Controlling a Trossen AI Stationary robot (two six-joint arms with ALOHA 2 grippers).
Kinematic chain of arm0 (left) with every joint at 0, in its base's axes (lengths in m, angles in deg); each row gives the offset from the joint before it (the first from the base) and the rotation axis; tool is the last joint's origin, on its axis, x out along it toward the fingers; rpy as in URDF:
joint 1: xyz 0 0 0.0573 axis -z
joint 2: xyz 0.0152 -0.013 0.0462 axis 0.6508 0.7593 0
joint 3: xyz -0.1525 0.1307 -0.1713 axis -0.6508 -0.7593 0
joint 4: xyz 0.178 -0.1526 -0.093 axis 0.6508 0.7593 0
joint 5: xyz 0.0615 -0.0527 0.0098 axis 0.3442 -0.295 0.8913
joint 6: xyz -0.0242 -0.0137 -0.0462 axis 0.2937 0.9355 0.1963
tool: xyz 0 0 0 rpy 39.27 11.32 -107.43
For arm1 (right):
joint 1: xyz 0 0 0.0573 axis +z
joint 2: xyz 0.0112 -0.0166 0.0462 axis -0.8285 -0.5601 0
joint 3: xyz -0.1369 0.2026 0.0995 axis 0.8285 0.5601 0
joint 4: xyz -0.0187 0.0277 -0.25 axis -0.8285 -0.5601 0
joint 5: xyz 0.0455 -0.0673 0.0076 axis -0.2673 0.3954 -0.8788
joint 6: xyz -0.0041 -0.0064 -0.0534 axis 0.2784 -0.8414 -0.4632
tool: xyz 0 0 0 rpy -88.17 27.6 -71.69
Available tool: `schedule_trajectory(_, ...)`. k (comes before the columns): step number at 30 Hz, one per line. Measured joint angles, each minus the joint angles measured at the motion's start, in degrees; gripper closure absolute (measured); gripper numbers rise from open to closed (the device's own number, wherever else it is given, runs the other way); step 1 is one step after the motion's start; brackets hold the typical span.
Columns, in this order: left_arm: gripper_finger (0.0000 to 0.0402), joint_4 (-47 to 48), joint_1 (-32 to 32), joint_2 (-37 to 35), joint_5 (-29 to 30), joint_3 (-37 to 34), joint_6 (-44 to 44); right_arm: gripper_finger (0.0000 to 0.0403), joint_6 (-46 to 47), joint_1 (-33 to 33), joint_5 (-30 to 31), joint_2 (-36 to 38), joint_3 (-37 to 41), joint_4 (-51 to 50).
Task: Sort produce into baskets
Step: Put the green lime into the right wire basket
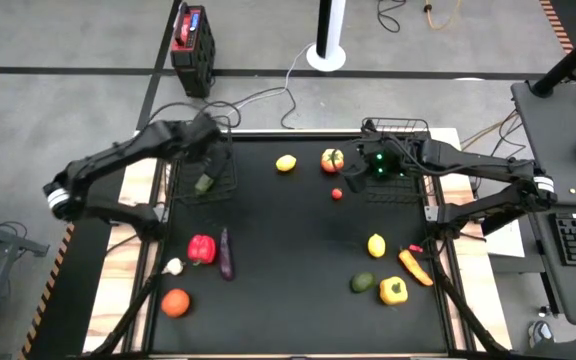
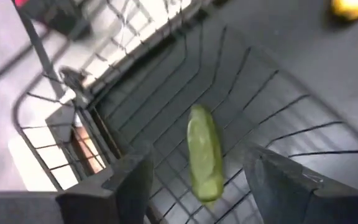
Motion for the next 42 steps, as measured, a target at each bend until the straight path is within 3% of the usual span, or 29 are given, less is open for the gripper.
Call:
schedule_trajectory(10, 0.0178, -0.2, 18.7, -9.8, 7.4, 0.0, 10.7, 0.0049, 3.6, 7.4, 0.0, 0.0, 0.0, 0.7)
schedule_trajectory(16, 0.0178, -0.3, 30.5, -9.7, 12.1, 0.0, 16.4, 0.0049, 6.9, 13.3, -0.5, 0.0, 0.0, 0.6)
schedule_trajectory(23, 0.0178, -0.4, 42.1, -7.0, 15.8, 0.0, 22.6, 0.0049, 12.6, 21.4, -8.6, -0.6, -0.1, 0.1)
schedule_trajectory(26, 0.0178, -0.4, 46.2, -5.4, 18.0, -0.1, 24.6, 0.0049, 14.6, 25.6, -9.4, -1.9, -0.1, -1.3)
schedule_trajectory(32, 0.0178, -0.5, 50.7, -2.5, 20.2, -0.1, 27.3, 0.0049, 14.9, 33.2, -12.0, -6.0, -0.1, -7.7)
schedule_trajectory(37, 0.0178, -0.6, 51.9, -0.2, 20.3, -0.1, 28.1, 0.0049, 11.8, 38.6, -16.3, -11.0, -0.1, -11.4)
schedule_trajectory(42, 0.0178, -0.7, 52.1, 1.3, 20.3, -0.1, 28.1, 0.0049, 10.1, 43.2, -16.6, -16.5, -0.1, -11.6)
